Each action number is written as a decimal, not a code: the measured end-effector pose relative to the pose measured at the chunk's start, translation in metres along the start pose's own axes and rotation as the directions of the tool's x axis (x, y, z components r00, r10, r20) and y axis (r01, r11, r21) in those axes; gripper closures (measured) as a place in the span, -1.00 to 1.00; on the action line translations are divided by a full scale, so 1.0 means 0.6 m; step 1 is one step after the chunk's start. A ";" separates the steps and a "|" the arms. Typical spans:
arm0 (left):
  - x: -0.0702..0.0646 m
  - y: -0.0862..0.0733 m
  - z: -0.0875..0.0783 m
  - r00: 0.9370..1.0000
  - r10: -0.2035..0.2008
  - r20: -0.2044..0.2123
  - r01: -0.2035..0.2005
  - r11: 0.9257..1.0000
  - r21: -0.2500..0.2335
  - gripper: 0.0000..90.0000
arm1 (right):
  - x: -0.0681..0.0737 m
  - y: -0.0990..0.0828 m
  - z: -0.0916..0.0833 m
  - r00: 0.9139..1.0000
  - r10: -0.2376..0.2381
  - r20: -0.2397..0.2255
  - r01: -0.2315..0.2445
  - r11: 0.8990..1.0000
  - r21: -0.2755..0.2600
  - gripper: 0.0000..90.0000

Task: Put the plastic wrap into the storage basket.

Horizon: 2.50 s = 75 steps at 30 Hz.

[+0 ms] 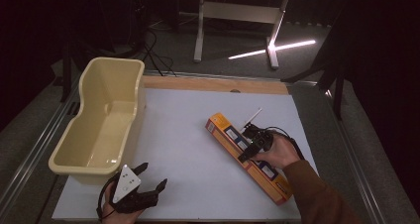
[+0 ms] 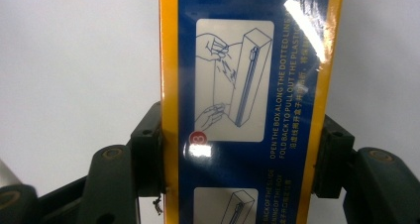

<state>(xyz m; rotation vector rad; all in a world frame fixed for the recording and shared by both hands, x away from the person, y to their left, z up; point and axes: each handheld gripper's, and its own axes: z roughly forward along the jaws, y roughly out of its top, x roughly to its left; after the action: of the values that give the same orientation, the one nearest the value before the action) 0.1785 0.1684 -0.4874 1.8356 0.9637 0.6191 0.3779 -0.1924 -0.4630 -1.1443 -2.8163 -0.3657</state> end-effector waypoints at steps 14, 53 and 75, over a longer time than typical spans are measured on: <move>0.001 0.000 -0.002 1.000 -0.001 -0.002 0.001 1.000 -0.006 -0.50 | 0.049 0.039 -0.020 0.995 0.021 -0.100 -0.038 0.984 -0.172 -0.13; 0.000 0.001 -0.006 1.000 0.006 0.000 -0.006 1.000 -0.020 -0.50 | 0.167 0.202 -0.120 0.951 -0.028 -0.306 -0.118 0.887 -0.446 -0.13; -0.002 0.001 -0.006 1.000 0.025 -0.009 -0.025 0.999 -0.022 -0.50 | 0.173 0.292 -0.118 0.869 0.068 -0.490 -0.323 0.828 -0.459 -0.13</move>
<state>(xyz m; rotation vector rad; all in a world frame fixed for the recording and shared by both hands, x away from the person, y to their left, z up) 0.1756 0.1688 -0.4852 1.8289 0.9370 0.6507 0.4241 -0.0188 -0.3442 -1.2165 -2.1996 -1.2709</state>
